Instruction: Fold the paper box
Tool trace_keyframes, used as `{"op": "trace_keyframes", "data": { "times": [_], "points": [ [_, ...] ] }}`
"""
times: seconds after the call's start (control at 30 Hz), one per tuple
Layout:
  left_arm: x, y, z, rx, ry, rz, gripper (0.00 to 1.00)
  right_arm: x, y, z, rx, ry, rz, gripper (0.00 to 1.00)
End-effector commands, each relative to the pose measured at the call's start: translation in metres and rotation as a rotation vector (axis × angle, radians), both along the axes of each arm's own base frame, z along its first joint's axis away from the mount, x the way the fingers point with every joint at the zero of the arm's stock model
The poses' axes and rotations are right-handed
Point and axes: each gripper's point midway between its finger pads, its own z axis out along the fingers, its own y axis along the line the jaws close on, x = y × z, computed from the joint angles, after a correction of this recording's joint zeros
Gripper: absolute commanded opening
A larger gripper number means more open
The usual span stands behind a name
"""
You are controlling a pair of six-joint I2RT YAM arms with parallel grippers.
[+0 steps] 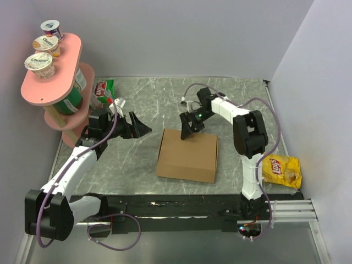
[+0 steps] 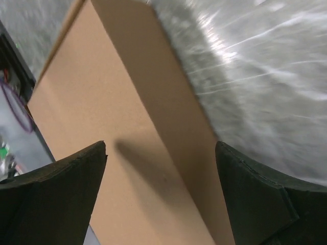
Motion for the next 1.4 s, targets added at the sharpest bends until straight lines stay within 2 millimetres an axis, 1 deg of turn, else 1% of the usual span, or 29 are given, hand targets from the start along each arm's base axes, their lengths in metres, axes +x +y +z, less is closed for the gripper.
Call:
{"op": "trace_keyframes", "data": {
  "times": [0.0,0.1,0.17,0.2,0.27,0.3,0.33,0.4,0.43,0.5,0.53,0.57,0.6,0.63,0.67,0.7,0.73,0.77,0.8,0.83,0.93,1.0,1.07,1.1,1.17,1.2,1.27,1.3,1.37],
  "points": [
    [-0.008,0.007,-0.001,0.009,0.012,-0.006,0.96,-0.029,0.006,-0.014,-0.016,0.103,0.030,0.82],
    [-0.009,0.009,0.000,0.008,0.008,-0.019,0.96,-0.041,0.008,-0.030,-0.008,0.189,-0.009,0.65],
    [-0.012,0.006,-0.001,0.005,0.010,-0.043,0.96,-0.047,0.010,-0.036,0.008,0.242,-0.031,0.59],
    [-0.016,0.003,-0.003,-0.007,0.019,-0.077,0.96,-0.051,0.011,-0.040,0.016,0.270,-0.033,0.54],
    [-0.017,0.000,-0.006,-0.026,0.035,-0.089,0.96,-0.053,0.014,-0.045,0.036,0.328,-0.046,0.50],
    [-0.020,-0.003,-0.005,-0.044,0.037,-0.109,0.96,-0.053,0.016,-0.047,0.043,0.341,-0.051,0.46],
    [-0.019,-0.005,-0.002,-0.060,0.018,-0.117,0.96,-0.053,0.018,-0.047,0.055,0.354,-0.057,0.45],
    [-0.022,-0.007,0.000,-0.080,0.011,-0.121,0.96,-0.054,0.024,-0.044,0.115,0.389,-0.059,0.41],
    [-0.021,-0.006,-0.003,-0.072,0.011,-0.105,0.96,-0.053,0.026,-0.043,0.130,0.402,-0.067,0.40],
    [-0.014,-0.003,-0.006,-0.038,-0.019,-0.067,0.96,-0.048,0.026,-0.044,0.138,0.405,-0.080,0.36],
    [-0.004,0.004,-0.014,-0.001,-0.017,0.005,0.96,-0.047,0.025,-0.045,0.130,0.408,-0.087,0.34],
    [0.000,0.010,-0.024,0.013,0.007,0.064,0.96,-0.044,0.024,-0.046,0.126,0.410,-0.096,0.33],
    [0.003,0.015,-0.028,0.014,0.006,0.117,0.96,-0.041,0.023,-0.047,0.124,0.410,-0.106,0.32],
    [0.006,0.030,-0.049,0.044,0.034,0.223,0.96,-0.040,0.023,-0.047,0.123,0.412,-0.112,0.32],
    [0.010,0.034,-0.046,0.011,0.008,0.280,0.96,-0.039,0.023,-0.049,0.122,0.409,-0.112,0.32],
    [0.009,0.040,-0.044,-0.004,-0.010,0.326,0.97,-0.039,0.023,-0.050,0.119,0.409,-0.116,0.32],
    [0.004,0.047,-0.061,0.002,0.024,0.379,0.98,-0.037,0.023,-0.050,0.121,0.408,-0.118,0.32],
    [0.006,0.054,-0.064,-0.011,0.036,0.441,0.98,-0.037,0.023,-0.051,0.121,0.414,-0.122,0.32],
    [0.004,0.057,-0.062,-0.022,0.029,0.462,0.99,-0.036,0.022,-0.053,0.118,0.413,-0.127,0.32],
    [0.000,0.060,-0.069,-0.017,0.051,0.482,0.99,-0.035,0.021,-0.055,0.107,0.408,-0.128,0.32],
    [-0.007,0.075,-0.077,0.013,0.089,0.567,0.98,-0.035,0.021,-0.058,0.097,0.409,-0.133,0.32],
    [-0.008,0.089,-0.075,0.043,0.075,0.635,0.98,-0.036,0.020,-0.059,0.092,0.412,-0.138,0.32],
    [-0.014,0.094,-0.078,0.060,0.094,0.661,0.98,-0.036,0.019,-0.061,0.088,0.404,-0.143,0.33],
    [-0.016,0.096,-0.071,0.049,0.076,0.668,0.96,-0.036,0.019,-0.061,0.085,0.402,-0.142,0.33],
    [-0.021,0.096,-0.076,0.049,0.094,0.670,0.89,-0.036,0.018,-0.061,0.082,0.397,-0.146,0.33],
    [-0.024,0.095,-0.076,0.045,0.093,0.663,0.76,-0.036,0.018,-0.061,0.079,0.395,-0.146,0.33],
    [-0.031,0.094,-0.087,0.049,0.130,0.656,0.64,-0.037,0.018,-0.061,0.081,0.390,-0.145,0.33],
    [-0.033,0.093,-0.087,0.042,0.136,0.651,0.54,-0.036,0.018,-0.060,0.081,0.386,-0.146,0.33],
    [-0.040,0.086,-0.089,0.016,0.156,0.616,0.49,-0.037,0.018,-0.060,0.078,0.386,-0.147,0.33]
  ]
}}
